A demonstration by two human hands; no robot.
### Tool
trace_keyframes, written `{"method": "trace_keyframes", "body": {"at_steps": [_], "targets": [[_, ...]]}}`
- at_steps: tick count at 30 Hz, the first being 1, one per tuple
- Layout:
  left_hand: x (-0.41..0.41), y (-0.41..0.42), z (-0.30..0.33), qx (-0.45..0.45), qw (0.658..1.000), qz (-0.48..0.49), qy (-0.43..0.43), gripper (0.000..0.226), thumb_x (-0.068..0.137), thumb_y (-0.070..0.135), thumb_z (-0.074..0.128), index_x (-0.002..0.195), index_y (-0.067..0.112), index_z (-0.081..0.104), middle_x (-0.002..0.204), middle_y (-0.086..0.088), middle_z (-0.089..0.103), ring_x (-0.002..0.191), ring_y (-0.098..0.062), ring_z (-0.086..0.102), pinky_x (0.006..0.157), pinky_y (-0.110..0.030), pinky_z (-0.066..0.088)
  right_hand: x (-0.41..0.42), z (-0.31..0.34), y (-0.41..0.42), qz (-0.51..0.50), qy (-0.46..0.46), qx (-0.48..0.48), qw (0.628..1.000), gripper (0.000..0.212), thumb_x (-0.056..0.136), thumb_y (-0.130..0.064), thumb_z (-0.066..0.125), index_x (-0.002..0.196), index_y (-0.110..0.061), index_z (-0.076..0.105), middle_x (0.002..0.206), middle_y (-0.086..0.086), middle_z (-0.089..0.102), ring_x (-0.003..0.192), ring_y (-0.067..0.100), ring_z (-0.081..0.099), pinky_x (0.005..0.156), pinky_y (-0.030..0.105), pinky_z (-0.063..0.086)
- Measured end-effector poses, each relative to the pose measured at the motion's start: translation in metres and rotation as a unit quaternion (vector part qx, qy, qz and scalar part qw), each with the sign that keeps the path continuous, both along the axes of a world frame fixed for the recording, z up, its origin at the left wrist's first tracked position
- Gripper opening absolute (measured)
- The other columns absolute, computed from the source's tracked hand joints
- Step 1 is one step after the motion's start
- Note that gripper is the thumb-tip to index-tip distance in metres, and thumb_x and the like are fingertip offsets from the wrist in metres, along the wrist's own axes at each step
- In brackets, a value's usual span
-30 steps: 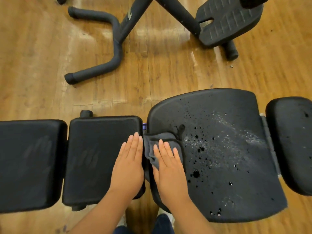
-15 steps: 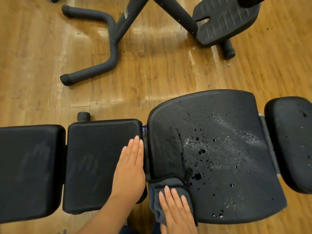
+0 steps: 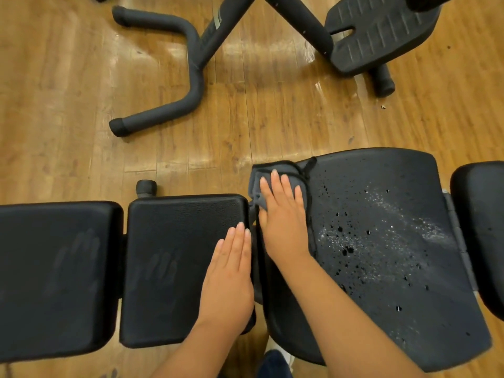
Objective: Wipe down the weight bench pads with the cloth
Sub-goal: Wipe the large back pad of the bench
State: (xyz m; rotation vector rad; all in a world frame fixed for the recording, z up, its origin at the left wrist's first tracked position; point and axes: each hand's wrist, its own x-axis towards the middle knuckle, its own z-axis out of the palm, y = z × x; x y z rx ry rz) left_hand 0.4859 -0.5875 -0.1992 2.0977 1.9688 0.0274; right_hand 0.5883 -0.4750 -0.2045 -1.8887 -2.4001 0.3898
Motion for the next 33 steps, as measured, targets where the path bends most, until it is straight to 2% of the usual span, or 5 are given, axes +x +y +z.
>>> {"method": "trace_keyframes", "body": {"at_steps": [10, 15, 23, 27, 33], "targets": [[0.001, 0.001, 0.004, -0.008, 1.000, -0.007, 0.014, 0.067, 0.078, 0.010, 0.060, 0.139, -0.001, 0.036, 0.148, -0.018, 0.032, 0.137, -0.031, 0.029, 0.109, -0.041, 0.017, -0.006, 0.007, 0.028, -0.002, 0.031, 0.021, 0.999, 0.043, 0.094, -0.017, 0.045, 0.136, -0.006, 0.044, 0.148, 0.012, 0.035, 0.142, 0.027, 0.016, 0.114, 0.040, -0.002], [-0.002, 0.001, 0.004, 0.003, 1.000, -0.017, 0.026, 0.057, 0.086, 0.017, 0.030, 0.140, -0.001, 0.033, 0.149, -0.018, 0.029, 0.138, -0.030, 0.027, 0.108, -0.041, 0.019, 0.004, 0.003, -0.008, 0.013, 0.023, 0.011, 1.000, 0.052, 0.092, -0.019, 0.047, 0.142, -0.008, 0.036, 0.151, 0.012, 0.028, 0.141, 0.029, 0.019, 0.116, 0.044, 0.005], [-0.003, -0.001, -0.001, 0.013, 0.999, -0.023, 0.032, 0.060, 0.085, 0.016, 0.033, 0.143, 0.000, 0.027, 0.151, -0.018, 0.025, 0.141, -0.028, 0.019, 0.112, -0.039, 0.010, 0.050, -0.010, -0.154, 0.024, 0.008, 0.019, 0.999, 0.078, 0.074, -0.022, 0.050, 0.146, -0.011, 0.021, 0.155, 0.006, 0.017, 0.141, 0.022, 0.014, 0.112, 0.039, 0.010], [-0.004, -0.001, -0.001, 0.006, 0.999, -0.022, 0.031, 0.056, 0.089, 0.019, 0.028, 0.142, 0.000, 0.027, 0.151, -0.017, 0.027, 0.139, -0.028, 0.024, 0.112, -0.038, 0.010, 0.073, -0.015, -0.219, 0.018, 0.002, 0.059, 0.998, 0.054, 0.097, -0.019, 0.015, 0.149, -0.011, 0.004, 0.157, 0.004, -0.005, 0.144, 0.019, 0.000, 0.114, 0.035, 0.007], [-0.002, -0.001, 0.001, 0.003, 0.999, -0.021, 0.029, 0.055, 0.091, 0.020, 0.026, 0.142, -0.001, 0.030, 0.150, -0.018, 0.028, 0.139, -0.030, 0.026, 0.111, -0.039, 0.012, 0.072, -0.010, -0.224, -0.015, -0.014, 0.030, 0.999, 0.050, 0.099, -0.020, 0.008, 0.149, -0.010, 0.006, 0.157, 0.005, -0.004, 0.144, 0.019, 0.001, 0.112, 0.034, 0.011]]}}
